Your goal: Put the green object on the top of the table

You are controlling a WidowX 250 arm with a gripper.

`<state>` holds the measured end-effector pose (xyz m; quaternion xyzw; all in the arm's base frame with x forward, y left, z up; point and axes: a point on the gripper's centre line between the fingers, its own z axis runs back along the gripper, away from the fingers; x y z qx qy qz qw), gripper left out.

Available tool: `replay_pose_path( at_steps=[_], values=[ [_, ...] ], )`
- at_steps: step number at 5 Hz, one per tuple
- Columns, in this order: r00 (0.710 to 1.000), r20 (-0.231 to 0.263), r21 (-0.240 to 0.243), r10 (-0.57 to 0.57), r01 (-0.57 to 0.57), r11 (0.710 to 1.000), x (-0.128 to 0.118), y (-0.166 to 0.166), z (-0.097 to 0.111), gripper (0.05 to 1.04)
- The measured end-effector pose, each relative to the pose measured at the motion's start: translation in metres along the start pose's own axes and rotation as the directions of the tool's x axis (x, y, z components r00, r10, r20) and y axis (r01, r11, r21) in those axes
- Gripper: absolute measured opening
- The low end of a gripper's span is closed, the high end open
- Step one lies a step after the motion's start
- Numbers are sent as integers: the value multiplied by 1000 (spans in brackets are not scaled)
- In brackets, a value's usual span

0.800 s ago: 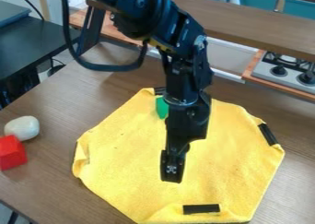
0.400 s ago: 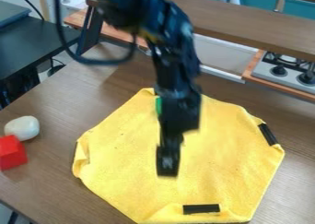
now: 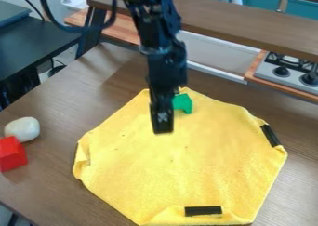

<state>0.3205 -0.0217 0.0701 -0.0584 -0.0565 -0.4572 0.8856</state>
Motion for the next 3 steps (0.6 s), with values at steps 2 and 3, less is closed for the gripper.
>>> replay_pose_path(
  at_steps=[2,3],
  values=[
    [997,14,83,82,-83,993,3,45,0,1001],
    [994,9,103,112,-112,988,4,65,-9,1001]
  ],
)
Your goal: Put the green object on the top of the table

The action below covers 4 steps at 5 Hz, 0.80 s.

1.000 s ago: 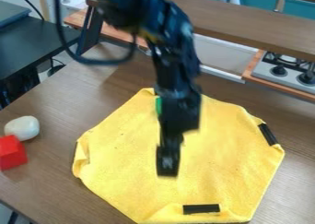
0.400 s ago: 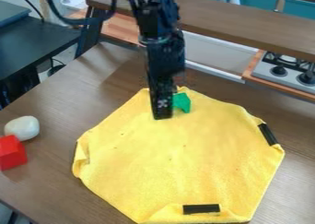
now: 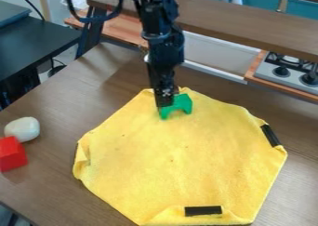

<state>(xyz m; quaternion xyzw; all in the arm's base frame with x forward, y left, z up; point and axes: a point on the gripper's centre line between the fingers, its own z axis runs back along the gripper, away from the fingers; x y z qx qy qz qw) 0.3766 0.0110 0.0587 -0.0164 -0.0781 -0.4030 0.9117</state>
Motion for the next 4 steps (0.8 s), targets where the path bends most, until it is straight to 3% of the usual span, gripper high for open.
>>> replay_pose_path(
  at_steps=[2,3,4],
  values=[
    [996,-2,41,90,-90,995,0,37,-25,1001],
    [993,39,70,113,-115,991,4,44,-33,1001],
    [990,59,69,127,-131,989,7,49,-41,1001]
  ],
)
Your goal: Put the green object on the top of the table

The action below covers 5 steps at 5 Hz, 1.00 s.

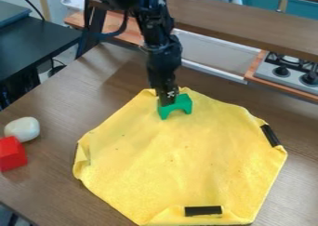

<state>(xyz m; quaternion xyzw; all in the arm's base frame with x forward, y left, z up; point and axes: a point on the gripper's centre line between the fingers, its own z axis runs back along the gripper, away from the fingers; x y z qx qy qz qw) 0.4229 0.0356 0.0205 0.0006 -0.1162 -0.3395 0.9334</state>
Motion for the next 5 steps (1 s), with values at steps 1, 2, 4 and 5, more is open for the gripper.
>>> replay_pose_path(
  at_steps=[1,2,4,5],
  values=[
    [1000,28,11,5,-5,1000,6,4,-1,1001],
    [1000,24,2,12,-12,1000,9,5,-8,1001],
    [1000,18,-32,1,0,999,20,3,-20,1001],
    [1000,24,-33,-18,19,999,29,-1,-21,1001]
  ],
)
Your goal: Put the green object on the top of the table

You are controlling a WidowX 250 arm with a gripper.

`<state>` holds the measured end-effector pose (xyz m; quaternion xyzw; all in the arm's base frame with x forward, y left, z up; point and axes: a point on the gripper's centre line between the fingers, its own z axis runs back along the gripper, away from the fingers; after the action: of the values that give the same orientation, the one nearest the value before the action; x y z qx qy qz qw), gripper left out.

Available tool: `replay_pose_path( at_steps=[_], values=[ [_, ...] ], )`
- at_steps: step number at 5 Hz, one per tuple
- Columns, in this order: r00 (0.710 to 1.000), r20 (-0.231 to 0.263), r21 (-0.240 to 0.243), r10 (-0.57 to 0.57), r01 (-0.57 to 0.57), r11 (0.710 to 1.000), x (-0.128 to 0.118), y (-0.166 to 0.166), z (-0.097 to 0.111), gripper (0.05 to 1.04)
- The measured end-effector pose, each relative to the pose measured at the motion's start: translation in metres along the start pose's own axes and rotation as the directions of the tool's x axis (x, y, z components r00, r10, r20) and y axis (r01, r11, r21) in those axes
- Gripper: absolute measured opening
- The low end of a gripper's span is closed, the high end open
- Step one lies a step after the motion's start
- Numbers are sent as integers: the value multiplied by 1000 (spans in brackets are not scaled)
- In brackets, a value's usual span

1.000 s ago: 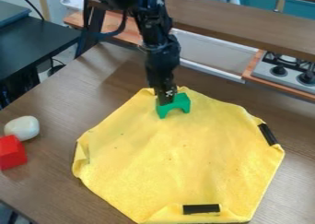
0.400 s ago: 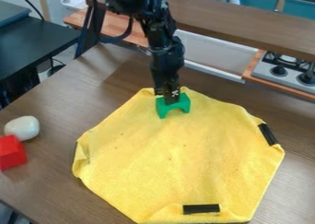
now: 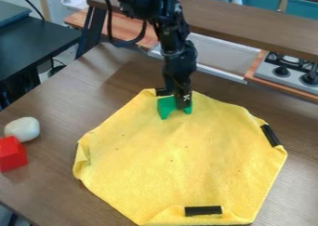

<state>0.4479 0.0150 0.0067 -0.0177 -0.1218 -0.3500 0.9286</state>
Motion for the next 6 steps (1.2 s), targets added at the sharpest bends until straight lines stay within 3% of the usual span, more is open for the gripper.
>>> replay_pose_path(
  at_steps=[2,3,4,6],
  values=[
    [1000,-6,5,1,-1,1000,4,3,-5,959],
    [1000,-28,9,-11,12,1000,5,-1,-10,681],
    [1000,-30,19,-7,8,1000,5,-1,-10,535],
    [1000,-28,17,-9,10,1000,0,-6,-9,535]
  ],
)
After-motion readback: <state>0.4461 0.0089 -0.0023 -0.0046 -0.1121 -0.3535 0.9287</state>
